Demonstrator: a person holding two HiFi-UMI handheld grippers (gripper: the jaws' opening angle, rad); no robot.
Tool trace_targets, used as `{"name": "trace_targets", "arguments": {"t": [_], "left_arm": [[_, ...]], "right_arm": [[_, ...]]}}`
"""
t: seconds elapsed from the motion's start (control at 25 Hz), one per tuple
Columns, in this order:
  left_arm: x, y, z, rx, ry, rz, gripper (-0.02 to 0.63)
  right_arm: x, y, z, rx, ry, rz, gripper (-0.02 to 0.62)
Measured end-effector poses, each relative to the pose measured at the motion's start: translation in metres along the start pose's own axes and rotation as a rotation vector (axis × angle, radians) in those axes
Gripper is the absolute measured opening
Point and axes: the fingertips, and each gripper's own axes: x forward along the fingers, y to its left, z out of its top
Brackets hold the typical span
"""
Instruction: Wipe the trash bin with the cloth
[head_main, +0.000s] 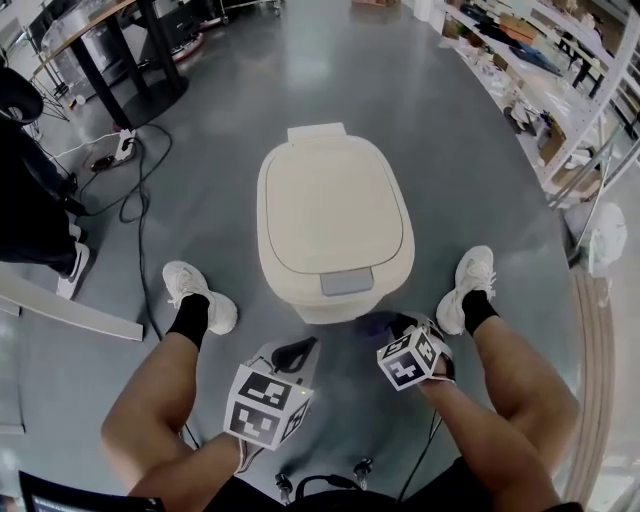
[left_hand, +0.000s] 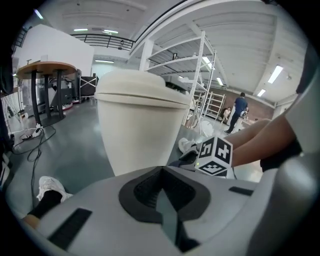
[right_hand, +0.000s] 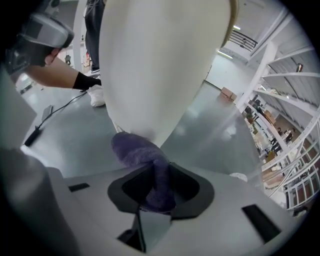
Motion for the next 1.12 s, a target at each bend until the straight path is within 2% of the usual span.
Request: {"name": "trace_targets", "arguments": {"t": [0.08, 0.24, 0.44, 0.6, 0.92, 1.12], "left_arm": [[0.0, -0.007, 0.008, 0.007, -0.016, -0.007, -0.003], [-0.001, -0.021, 0.027, 0.033, -0.054, -0.008, -0.003], [-0.006, -0.052, 0.065, 0.143, -0.088, 0.018, -0.003], [-0.003, -0.078, 0.083, 0.211, -0.104, 0.018, -0.003], [0.02, -0.096, 0.121, 0.131, -0.123, 0.086, -0.003], [0.027, -0.097, 0.14, -0.018, -0.187, 0.194, -0.003]], "right_arm": [[-0.009, -0.014, 0.002, 0.06, 0.0, 0.011, 0.101], [-0.025, -0.042, 0.009, 0.248, -0.028, 0.049, 0.101], [-0.052, -0.089, 0.026, 0.438, -0.085, 0.091, 0.101], [-0.07, -0.113, 0.043, 0.573, -0.18, 0.14, 0.1], [-0.1, -0.133, 0.084, 0.894, -0.396, 0.359, 0.1], [-0.107, -0.146, 0.106, 1.012, -0.51, 0.503, 0.1]]}}
